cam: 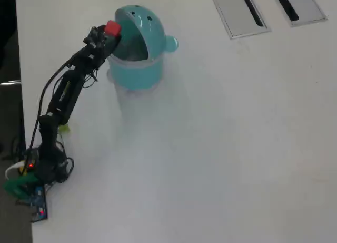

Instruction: Grasp RGB lego blocks and put them in the bin one by one.

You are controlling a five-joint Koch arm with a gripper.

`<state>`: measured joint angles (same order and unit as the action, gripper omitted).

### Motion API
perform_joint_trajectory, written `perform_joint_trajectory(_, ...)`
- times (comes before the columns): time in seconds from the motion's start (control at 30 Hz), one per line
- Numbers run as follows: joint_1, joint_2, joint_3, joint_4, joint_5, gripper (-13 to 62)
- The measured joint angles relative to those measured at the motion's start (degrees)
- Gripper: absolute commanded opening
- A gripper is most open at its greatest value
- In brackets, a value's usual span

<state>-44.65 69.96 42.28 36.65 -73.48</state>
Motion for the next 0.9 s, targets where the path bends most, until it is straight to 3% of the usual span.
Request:
perform_joint_trajectory(0.23,1.8,-11.2,-10.9,0.1,1.8,13.3)
perform_joint_trajectory(0.3,2.0,-13.0,-12.0,0.1,1.7,21.0)
perform_joint_trajectory(0.47,2.9,-17.1,-19.3,2.2,-1.5,31.0)
perform_joint_trajectory(0.67,3.9,-17.4,-26.1,7.7,-3.4,31.7)
perform_joint_trajectory(0.9,-0.8,-19.4,-48.4,28.7,-3.4,32.9)
